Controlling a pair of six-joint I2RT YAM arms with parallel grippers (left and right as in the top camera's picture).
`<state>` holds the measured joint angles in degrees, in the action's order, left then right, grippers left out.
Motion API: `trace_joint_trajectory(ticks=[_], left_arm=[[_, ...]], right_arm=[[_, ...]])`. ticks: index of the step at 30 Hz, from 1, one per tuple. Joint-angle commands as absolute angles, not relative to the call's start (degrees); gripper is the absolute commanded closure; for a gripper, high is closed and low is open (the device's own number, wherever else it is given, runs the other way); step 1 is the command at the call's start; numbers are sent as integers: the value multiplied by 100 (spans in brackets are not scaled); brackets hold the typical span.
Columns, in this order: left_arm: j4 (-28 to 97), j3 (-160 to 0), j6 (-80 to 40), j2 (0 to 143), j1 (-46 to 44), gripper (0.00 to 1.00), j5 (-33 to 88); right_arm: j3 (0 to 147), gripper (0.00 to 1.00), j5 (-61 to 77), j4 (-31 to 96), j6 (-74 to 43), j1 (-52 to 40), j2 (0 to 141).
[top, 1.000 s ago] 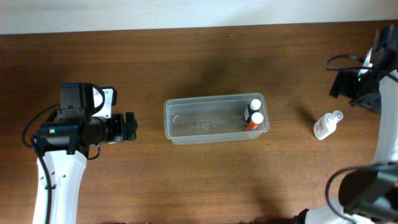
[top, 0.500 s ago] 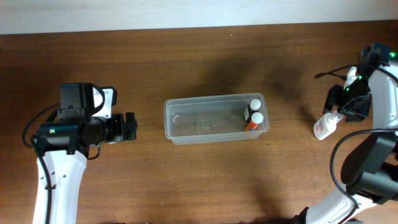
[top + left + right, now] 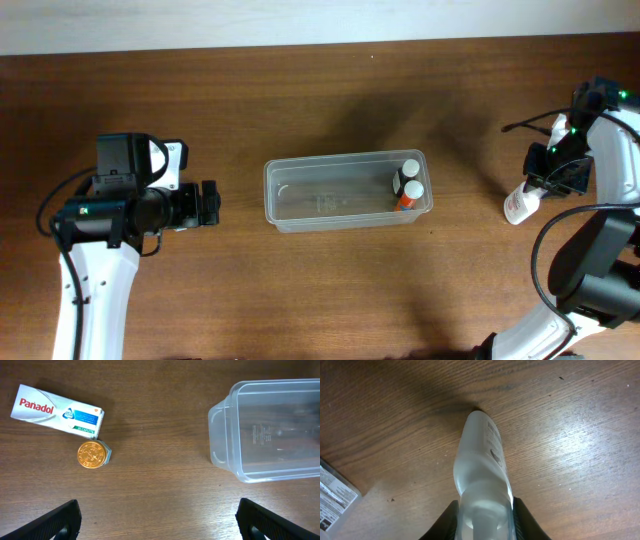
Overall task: Pack container
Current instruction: 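Grasp the white spray bottle with the right gripper, then lower the spray bottle into the container and open the right gripper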
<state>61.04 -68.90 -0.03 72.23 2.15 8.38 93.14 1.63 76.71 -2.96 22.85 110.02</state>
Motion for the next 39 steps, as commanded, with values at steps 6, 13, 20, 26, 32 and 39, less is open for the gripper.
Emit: trace_joint_trajectory(ticks=[6,13,20,26,32,39], left_arm=[[6090,-6989,89,7231,202,1,858],[6093,-6989,86,7231,202,1,858],[6093,-6989,86,7231,202,1,860],[6095,-6989,86,7231,202,1,860],[6095,-6989,86,7231,202,1,858],[6095,-6984,86,7231,202,1,858]], right_arm=[[9426,82,475,7806,-318,2047,10532],[10116,82,432,8346,-316,434,8897],[10116,82,386,7942,-742,-1072,8495],[10116,82,176,7625,-1286,-1721,9000],[10116,82,145,7476,-1509,-2080,9883],[10116,82,-132,7188,-1706,-2056,10656]])
